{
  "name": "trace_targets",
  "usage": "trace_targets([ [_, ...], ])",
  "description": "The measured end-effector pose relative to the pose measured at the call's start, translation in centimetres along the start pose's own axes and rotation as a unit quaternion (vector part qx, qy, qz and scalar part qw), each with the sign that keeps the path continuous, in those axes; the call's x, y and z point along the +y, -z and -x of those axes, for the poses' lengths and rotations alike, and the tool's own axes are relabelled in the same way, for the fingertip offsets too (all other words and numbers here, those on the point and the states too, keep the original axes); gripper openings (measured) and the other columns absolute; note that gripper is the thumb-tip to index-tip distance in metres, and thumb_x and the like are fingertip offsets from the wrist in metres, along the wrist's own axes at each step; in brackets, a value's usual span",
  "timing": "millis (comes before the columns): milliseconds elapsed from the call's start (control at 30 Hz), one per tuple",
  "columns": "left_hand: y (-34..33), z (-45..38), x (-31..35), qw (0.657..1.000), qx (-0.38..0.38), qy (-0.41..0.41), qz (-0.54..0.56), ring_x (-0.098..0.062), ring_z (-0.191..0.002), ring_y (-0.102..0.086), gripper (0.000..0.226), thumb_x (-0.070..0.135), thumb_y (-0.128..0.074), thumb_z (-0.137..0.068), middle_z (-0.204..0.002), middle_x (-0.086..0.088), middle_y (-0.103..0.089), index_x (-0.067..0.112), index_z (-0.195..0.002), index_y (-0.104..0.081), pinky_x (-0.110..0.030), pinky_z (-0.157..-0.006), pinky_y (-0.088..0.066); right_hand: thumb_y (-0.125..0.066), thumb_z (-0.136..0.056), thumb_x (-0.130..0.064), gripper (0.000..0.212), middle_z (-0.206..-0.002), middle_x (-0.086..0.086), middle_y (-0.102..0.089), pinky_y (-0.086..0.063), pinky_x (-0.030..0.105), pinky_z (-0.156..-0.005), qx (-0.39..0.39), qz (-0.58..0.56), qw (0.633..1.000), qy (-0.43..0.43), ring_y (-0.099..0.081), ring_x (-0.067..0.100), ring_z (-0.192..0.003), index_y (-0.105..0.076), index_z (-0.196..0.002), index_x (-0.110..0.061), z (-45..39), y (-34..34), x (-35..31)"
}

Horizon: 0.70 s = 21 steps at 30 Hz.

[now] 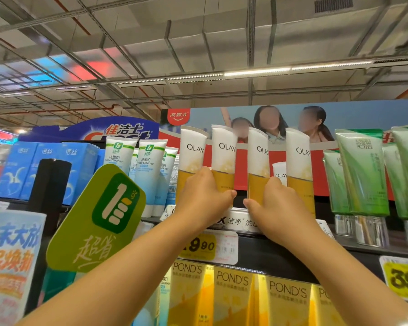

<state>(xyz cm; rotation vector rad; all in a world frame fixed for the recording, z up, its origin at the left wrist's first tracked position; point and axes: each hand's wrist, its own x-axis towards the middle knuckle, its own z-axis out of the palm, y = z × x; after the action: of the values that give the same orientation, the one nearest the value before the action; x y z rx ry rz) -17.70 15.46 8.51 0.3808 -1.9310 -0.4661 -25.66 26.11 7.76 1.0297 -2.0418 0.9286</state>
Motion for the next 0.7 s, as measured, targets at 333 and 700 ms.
trace_targets([
  [333,0.5,0.5,-0.3,0.996,-0.053,-0.017,-0.074,-0.023,-0.096,-0.058,0.044,0.042,-0.061,-0.085,-0.108,-0.005,-0.06,0.013,-0.114,-0.046,-0.035,-0.077,-0.05,-0.059,-0.091,-0.03,0.03,-0.069,-0.003,-0.038,-0.023,0.024,-0.046,0.011,-0.045,0.999,-0.018,-0.035,0.009,-0.058,-0.036,-0.092,-0.011,-0.2,-0.1,-0.2],
  [700,0.8,0.4,-0.1,0.996,-0.067,-0.003,-0.059,-0.022,-0.099,-0.059,0.044,0.04,-0.064,-0.084,-0.111,-0.005,-0.06,0.013,-0.115,-0.047,-0.032,-0.078,-0.049,-0.055,-0.092,-0.021,0.045,-0.112,0.008,-0.057,-0.048,0.04,-0.084,0.12,-0.139,0.982,0.039,-0.055,0.025,-0.1,-0.036,-0.131,-0.008,0.5,-0.4,-1.4],
])
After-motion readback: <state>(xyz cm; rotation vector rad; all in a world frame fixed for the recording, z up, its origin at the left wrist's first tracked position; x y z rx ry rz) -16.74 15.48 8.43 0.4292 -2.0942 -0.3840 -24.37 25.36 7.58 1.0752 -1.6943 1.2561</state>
